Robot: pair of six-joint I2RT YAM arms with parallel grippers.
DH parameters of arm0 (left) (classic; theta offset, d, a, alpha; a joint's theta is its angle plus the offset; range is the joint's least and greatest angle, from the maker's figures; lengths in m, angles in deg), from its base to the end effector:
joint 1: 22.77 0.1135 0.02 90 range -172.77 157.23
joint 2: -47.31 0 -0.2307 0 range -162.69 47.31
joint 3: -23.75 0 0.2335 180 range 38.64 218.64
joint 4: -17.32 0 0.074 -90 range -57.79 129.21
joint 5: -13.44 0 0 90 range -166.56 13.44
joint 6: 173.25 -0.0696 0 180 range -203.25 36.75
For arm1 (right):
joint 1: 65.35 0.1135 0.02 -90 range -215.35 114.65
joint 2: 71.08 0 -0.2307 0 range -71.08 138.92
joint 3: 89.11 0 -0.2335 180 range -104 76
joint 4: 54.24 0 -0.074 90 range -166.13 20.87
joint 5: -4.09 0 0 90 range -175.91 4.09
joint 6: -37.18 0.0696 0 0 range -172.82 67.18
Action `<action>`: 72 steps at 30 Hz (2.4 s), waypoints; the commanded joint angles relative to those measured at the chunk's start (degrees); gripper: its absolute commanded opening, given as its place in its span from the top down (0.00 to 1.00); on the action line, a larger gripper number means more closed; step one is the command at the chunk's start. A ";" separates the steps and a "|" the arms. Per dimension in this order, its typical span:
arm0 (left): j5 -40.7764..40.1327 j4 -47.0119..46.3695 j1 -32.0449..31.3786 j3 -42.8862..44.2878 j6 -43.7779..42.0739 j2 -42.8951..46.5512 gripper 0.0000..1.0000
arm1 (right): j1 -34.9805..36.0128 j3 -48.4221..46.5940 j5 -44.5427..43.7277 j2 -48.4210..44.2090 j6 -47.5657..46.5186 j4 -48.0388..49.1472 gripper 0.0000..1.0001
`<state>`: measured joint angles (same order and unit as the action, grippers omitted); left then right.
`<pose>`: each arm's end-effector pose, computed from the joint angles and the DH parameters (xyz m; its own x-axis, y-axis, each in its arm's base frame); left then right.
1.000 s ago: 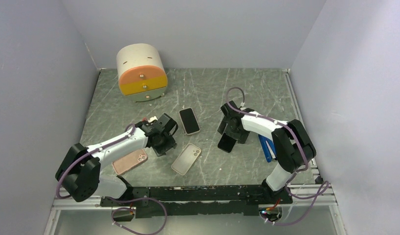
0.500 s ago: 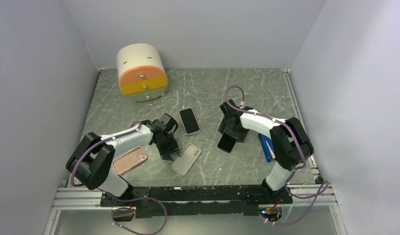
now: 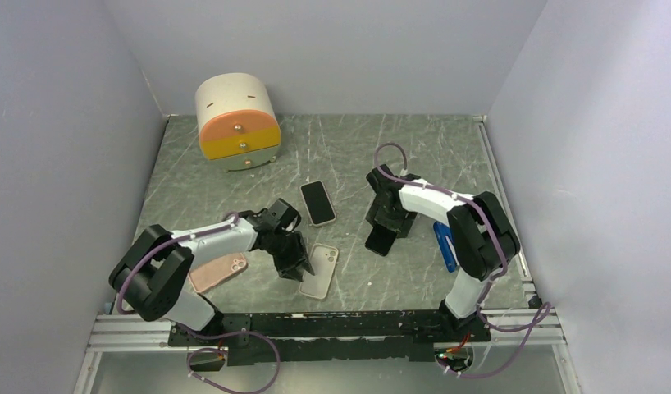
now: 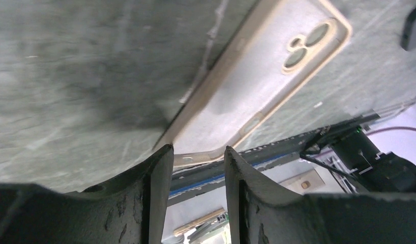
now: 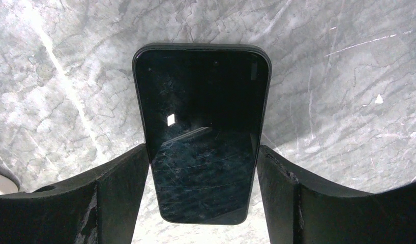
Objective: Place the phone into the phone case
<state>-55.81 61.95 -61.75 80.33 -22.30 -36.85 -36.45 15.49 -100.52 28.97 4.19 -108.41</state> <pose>0.1757 -0.1739 0.1025 -0.9472 -0.2851 0.1466 -0.3206 0.8435 -0.4309 0.2710 0.1296 0.1046 -0.8240 0.4722 -0.3131 0.4891 0.8718 0.0279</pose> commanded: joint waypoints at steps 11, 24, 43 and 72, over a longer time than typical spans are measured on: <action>10.00 -19.66 -3.83 0.07 5.49 -6.60 0.54 | -0.13 9.27 4.89 -3.89 -10.51 11.71 0.37; -9.88 5.92 -3.01 8.58 -7.16 1.16 0.46 | 0.58 11.30 11.85 -6.16 -17.68 15.93 0.44; 1.13 -11.90 -2.56 -2.66 -1.10 -2.08 0.56 | 5.72 16.37 13.51 -10.38 -17.01 18.06 0.46; -4.83 -11.20 0.24 0.01 -4.07 3.69 0.50 | 15.00 14.24 15.06 -17.40 -13.22 16.86 0.48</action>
<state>-61.86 51.91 -62.82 81.12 -24.25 -34.10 -23.68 32.91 -85.62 13.00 -11.00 -90.56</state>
